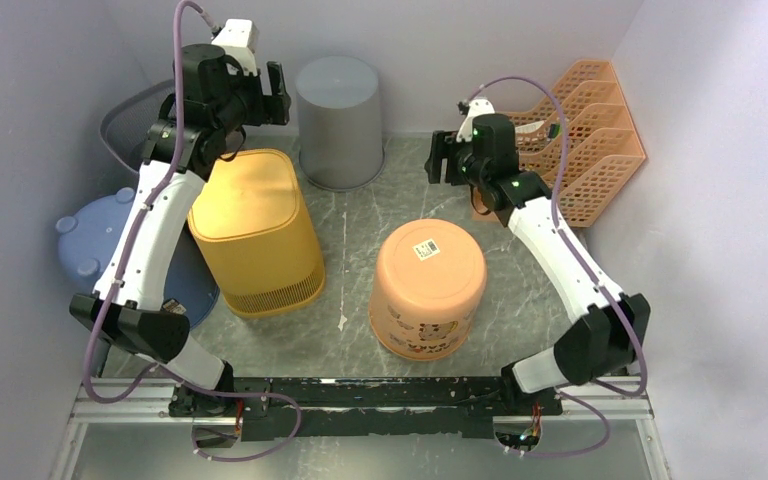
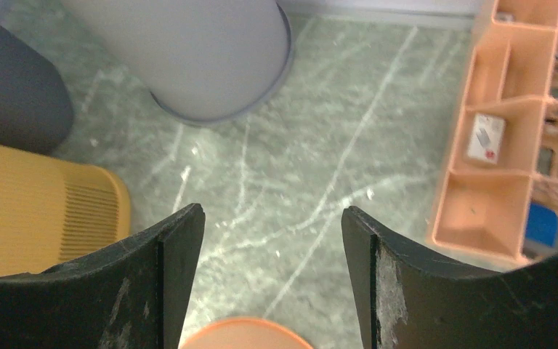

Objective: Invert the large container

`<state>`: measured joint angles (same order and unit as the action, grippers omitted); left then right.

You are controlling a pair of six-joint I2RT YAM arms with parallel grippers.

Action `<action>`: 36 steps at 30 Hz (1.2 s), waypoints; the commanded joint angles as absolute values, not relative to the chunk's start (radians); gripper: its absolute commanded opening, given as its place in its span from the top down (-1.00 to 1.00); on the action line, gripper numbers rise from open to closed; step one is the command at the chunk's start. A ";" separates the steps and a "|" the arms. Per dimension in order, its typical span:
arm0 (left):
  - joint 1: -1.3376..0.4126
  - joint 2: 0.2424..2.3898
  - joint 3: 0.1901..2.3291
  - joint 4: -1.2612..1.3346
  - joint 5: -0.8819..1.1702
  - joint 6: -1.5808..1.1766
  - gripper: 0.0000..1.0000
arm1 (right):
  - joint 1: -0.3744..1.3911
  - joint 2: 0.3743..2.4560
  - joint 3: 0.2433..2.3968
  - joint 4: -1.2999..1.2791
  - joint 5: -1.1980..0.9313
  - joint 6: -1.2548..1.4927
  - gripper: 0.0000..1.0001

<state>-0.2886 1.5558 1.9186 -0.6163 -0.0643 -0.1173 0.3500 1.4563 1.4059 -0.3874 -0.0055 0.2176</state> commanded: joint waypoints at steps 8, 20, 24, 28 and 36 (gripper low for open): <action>-0.263 1.612 1.931 -0.573 -0.106 -0.126 -0.87 | 0.585 1.154 1.457 -0.772 0.228 0.185 -0.49; -0.126 1.655 1.926 -0.617 -0.198 -0.124 -0.83 | 0.678 0.970 1.315 -0.873 0.117 0.266 -1.00; -0.118 1.704 1.953 -0.647 -0.206 -0.104 -0.77 | 0.680 0.958 1.310 -0.908 0.094 0.260 -1.00; -0.117 1.733 1.939 -0.646 -0.177 -0.101 -0.72 | 0.681 0.939 1.308 -0.931 0.086 0.256 -1.00; -0.115 1.817 1.930 -0.652 -0.220 -0.079 -0.68 | 0.682 0.905 1.325 -0.987 0.071 0.252 -1.00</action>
<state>-0.1188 1.7927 1.9213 -0.6395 -0.1955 -0.1017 0.6746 0.9287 1.3144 -0.9409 0.0872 0.2539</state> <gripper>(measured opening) 0.848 0.999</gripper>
